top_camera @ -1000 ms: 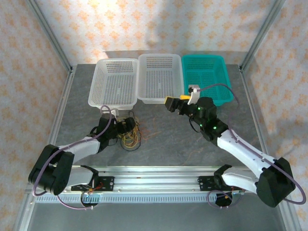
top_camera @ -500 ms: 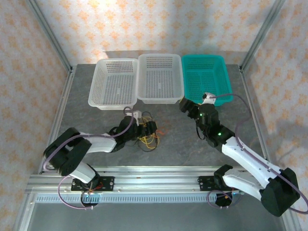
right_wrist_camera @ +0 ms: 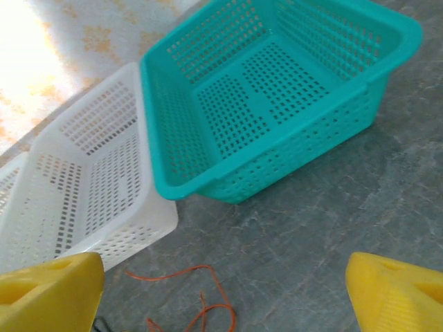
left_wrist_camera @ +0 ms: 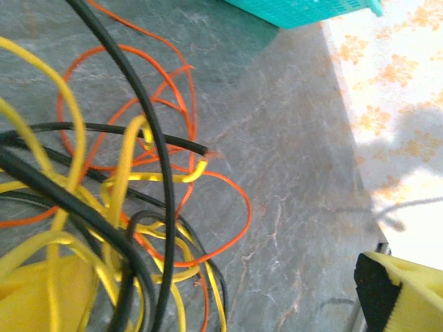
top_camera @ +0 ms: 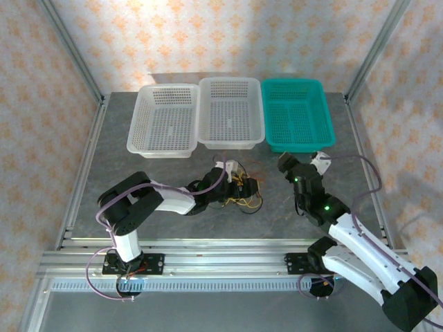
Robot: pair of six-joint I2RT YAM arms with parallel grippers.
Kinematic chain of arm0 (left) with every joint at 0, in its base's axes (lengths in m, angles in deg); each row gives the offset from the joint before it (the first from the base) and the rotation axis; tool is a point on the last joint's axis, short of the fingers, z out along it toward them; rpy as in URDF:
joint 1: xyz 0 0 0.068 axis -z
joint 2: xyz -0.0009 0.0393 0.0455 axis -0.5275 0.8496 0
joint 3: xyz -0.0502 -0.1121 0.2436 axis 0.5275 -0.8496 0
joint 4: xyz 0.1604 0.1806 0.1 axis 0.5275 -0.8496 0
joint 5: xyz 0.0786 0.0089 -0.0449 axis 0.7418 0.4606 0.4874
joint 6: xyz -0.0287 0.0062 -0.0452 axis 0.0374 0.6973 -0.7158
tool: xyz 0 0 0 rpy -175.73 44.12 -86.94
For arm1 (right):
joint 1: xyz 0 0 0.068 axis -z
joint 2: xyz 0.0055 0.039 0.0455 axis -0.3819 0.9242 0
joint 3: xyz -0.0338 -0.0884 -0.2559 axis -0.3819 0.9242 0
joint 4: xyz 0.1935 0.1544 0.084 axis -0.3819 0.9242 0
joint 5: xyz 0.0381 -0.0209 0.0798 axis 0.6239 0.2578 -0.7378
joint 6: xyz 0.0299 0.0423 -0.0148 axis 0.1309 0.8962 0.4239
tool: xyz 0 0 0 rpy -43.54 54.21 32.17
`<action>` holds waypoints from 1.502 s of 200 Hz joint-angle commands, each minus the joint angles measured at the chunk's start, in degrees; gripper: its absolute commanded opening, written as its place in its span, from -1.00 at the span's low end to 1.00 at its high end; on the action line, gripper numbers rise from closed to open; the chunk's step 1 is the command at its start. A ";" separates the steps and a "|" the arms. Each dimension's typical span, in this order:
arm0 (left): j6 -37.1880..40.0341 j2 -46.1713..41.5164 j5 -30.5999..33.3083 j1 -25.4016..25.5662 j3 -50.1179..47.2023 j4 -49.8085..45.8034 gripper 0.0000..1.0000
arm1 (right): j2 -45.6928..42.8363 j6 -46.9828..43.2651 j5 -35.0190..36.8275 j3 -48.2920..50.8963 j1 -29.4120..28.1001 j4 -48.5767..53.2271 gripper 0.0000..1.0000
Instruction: Untangle the cables
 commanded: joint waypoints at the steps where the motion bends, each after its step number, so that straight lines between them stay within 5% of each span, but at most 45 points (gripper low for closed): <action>1: 2.53 -5.97 5.57 -0.28 0.37 -6.01 0.98 | -0.30 0.27 2.91 0.44 0.30 2.36 0.80; 49: 4.41 -14.35 11.92 -0.28 -0.44 -18.83 0.98 | 3.02 -3.95 -0.92 -0.27 0.48 1.62 0.74; 99: 6.72 -18.12 7.46 -0.37 -2.10 -18.14 0.99 | 5.97 -8.19 -7.48 -0.42 0.48 -0.57 0.54; 158: 10.24 -25.77 15.40 -0.45 -1.87 -29.94 0.99 | 7.49 -17.10 -18.46 -1.49 0.48 -4.23 0.36; 189: 11.45 -29.36 13.25 -1.39 -2.99 -33.13 0.99 | 9.57 -23.90 -25.18 -3.48 0.48 -5.09 0.19; 243: 8.88 -42.22 10.88 -10.92 -10.97 -29.37 0.99 | 13.89 -30.41 -33.21 -6.40 -0.81 -7.55 -0.08; 300: 8.72 -42.68 10.91 -15.53 -11.86 -30.59 0.99 | 25.37 -25.70 -36.81 -16.70 -4.59 -1.14 -0.49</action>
